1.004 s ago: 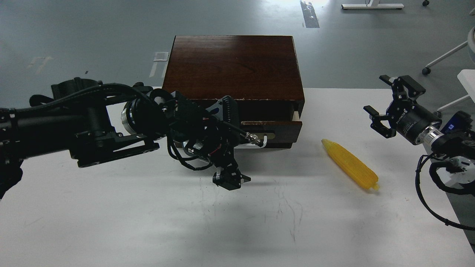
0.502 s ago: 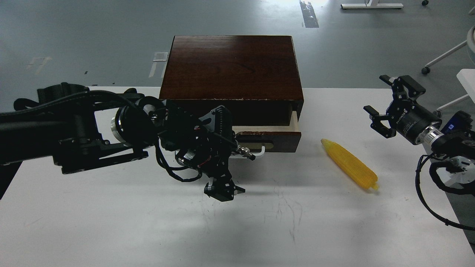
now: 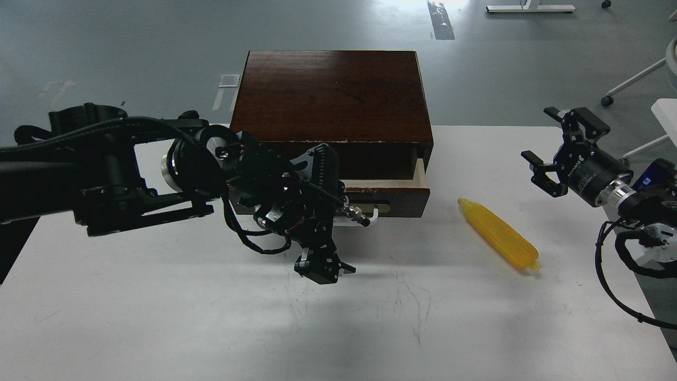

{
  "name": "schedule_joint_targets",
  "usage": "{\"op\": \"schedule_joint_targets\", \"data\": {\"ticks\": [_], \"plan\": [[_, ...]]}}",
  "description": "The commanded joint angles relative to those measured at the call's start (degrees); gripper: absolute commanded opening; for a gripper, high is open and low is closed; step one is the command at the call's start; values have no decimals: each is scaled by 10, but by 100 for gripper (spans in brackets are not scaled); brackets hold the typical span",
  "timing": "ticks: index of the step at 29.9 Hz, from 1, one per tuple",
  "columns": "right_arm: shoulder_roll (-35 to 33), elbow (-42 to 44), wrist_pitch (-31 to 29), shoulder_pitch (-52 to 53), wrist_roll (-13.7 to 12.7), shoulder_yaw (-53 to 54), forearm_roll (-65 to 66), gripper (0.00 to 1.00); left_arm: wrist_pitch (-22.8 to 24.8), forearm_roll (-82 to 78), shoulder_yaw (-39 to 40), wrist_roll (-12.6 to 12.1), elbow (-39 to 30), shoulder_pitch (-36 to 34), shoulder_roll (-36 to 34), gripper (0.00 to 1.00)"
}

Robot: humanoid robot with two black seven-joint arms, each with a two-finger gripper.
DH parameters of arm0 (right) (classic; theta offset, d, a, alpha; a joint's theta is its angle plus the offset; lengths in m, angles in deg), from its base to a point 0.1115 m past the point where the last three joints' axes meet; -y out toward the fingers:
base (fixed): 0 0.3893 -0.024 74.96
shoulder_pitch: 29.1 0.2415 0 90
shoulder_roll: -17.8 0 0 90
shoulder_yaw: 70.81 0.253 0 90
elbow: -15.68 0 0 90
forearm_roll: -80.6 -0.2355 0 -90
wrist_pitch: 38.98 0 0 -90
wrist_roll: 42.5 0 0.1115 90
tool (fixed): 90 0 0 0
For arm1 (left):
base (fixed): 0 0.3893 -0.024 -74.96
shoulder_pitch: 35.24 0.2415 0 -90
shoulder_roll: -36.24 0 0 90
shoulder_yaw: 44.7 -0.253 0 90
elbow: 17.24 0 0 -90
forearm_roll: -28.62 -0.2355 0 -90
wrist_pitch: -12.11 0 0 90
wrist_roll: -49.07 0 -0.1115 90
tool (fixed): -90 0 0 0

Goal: Put corn in drawer with both arms

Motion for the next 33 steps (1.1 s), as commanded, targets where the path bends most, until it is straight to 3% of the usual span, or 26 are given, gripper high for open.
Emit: {"op": "schedule_joint_targets", "data": {"ticks": [1,4,13,17,25,28,33], "plan": [[0,1,0,0,0,1,-1,100,0,0,7,0,-20,-12,-13,99],[0,3,0,0,0,0,0,100,0,45,39,0,-42,-23,-50,99],[-3,3,0,-4,0,0,0,100,0,272,108,0,-21,6,-139,99],[-3,1,0,-4,0,0,0,100,-83,445,107,0,-1,54,-179,99],[-4,0,0,-4,0,0,0,100,-186,795,108,0,44,159,-214,99],[-6,0,0,-4,0,0,0,100,-205,910,109,0,75,183,-220,99],[-14,-2,0,-4,0,-1,0,100,-197,1073,138,0,136,247,-225,99]]}}
